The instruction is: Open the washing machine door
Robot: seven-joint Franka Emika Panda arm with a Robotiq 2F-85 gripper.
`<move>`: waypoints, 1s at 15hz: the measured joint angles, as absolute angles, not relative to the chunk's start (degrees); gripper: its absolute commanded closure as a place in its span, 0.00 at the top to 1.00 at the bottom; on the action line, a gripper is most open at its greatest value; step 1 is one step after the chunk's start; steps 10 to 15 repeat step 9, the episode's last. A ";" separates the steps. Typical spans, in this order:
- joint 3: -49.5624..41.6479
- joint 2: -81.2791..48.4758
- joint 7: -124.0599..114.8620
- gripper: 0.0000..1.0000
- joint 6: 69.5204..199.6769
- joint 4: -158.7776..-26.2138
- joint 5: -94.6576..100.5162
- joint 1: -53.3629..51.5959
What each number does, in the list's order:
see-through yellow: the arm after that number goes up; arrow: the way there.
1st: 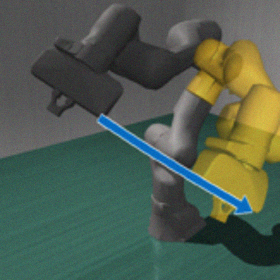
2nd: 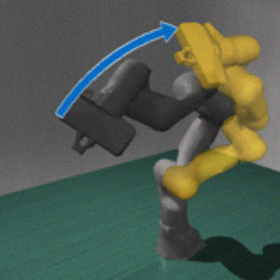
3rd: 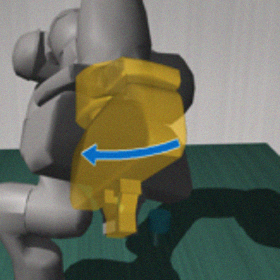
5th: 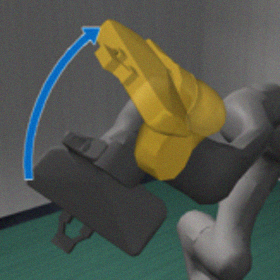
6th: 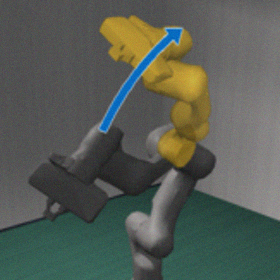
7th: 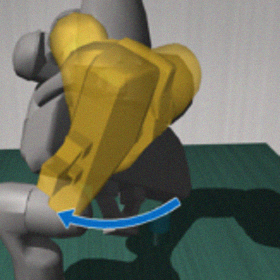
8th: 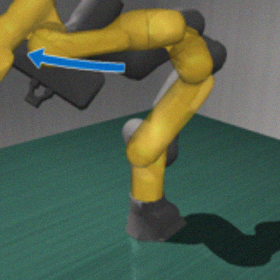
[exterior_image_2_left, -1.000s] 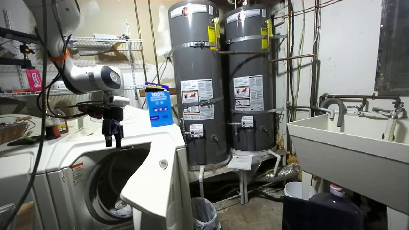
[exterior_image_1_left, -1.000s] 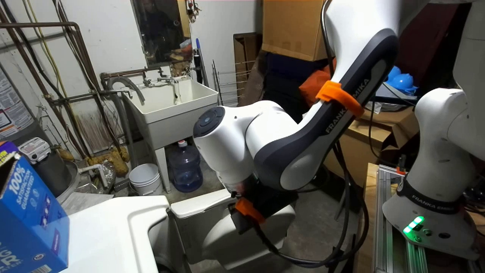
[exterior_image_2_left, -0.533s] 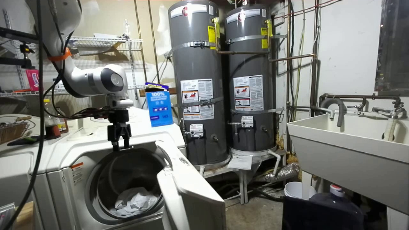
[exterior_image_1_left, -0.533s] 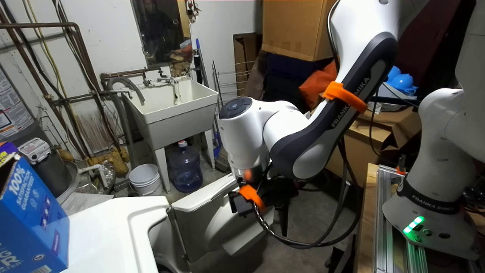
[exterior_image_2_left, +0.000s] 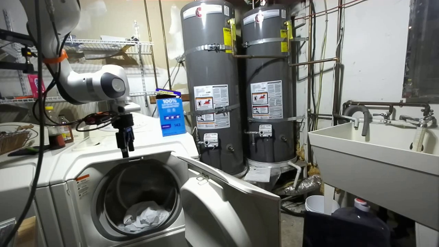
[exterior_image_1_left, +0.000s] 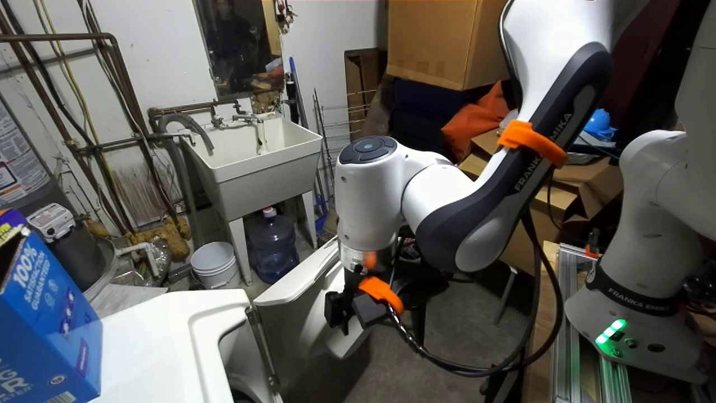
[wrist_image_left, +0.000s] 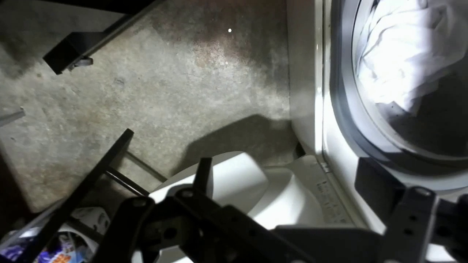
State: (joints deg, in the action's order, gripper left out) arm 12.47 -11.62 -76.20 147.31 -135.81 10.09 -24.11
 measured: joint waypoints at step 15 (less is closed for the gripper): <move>15.09 -11.15 -58.91 1.00 150.29 -135.83 8.45 -22.81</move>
